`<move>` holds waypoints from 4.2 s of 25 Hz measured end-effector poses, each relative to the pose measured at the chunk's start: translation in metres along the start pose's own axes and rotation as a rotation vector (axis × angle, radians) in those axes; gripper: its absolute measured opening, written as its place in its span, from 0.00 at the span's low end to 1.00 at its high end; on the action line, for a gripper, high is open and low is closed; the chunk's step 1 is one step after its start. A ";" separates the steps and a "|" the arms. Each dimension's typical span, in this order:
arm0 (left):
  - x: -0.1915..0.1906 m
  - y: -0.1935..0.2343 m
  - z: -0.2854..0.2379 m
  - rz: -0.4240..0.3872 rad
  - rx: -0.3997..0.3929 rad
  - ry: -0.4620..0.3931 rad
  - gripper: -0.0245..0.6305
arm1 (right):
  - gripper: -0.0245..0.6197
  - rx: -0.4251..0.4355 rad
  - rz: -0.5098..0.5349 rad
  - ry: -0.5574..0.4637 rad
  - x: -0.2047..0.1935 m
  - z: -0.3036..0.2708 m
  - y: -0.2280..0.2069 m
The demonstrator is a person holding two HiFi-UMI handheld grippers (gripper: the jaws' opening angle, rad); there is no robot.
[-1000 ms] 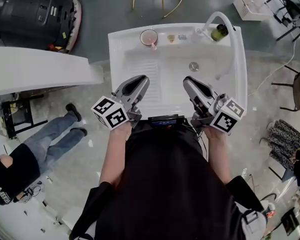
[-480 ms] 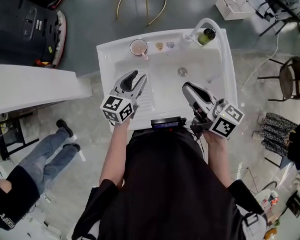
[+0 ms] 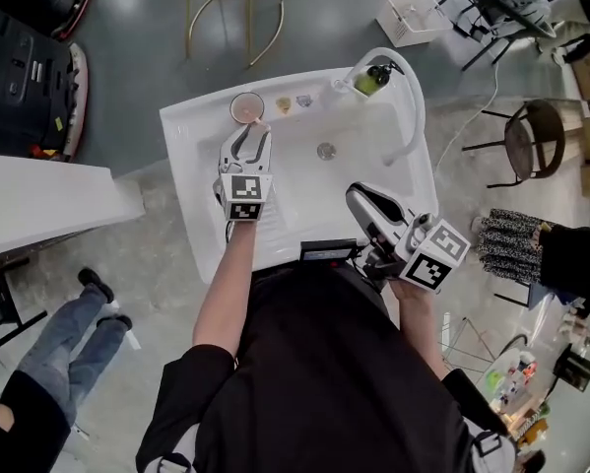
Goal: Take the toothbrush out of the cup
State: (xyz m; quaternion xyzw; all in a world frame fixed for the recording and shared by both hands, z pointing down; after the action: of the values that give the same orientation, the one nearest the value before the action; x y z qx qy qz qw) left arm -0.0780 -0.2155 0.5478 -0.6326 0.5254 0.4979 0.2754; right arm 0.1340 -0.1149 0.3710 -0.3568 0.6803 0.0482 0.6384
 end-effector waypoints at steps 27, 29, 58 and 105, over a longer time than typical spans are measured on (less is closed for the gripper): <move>0.082 0.056 0.051 0.326 0.038 -0.247 0.08 | 0.09 0.067 -0.001 -0.054 0.000 0.000 0.000; 0.090 0.055 0.064 0.442 -0.027 -0.271 0.08 | 0.09 0.079 -0.006 -0.066 0.000 -0.001 -0.002; 0.127 -0.041 0.169 1.027 -0.802 -0.333 0.08 | 0.20 0.210 -0.081 -0.214 0.017 -0.012 -0.001; 0.152 -0.107 0.167 0.496 -0.974 0.042 0.09 | 0.13 0.550 0.223 0.082 -0.013 -0.021 0.046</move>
State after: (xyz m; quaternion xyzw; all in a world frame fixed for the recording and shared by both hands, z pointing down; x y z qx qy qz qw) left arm -0.0416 -0.0980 0.3303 -0.5539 0.3727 0.7209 -0.1858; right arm 0.0907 -0.0862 0.3686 -0.0952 0.7281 -0.0824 0.6739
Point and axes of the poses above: the fingertips, and each gripper's own axes: z backward along the fingers, y to its left, x out of its top, the point moved 6 cm from there along z, backward along the fingers, and after that the axes turned 14 degrees about z, right-handed, at the moved point
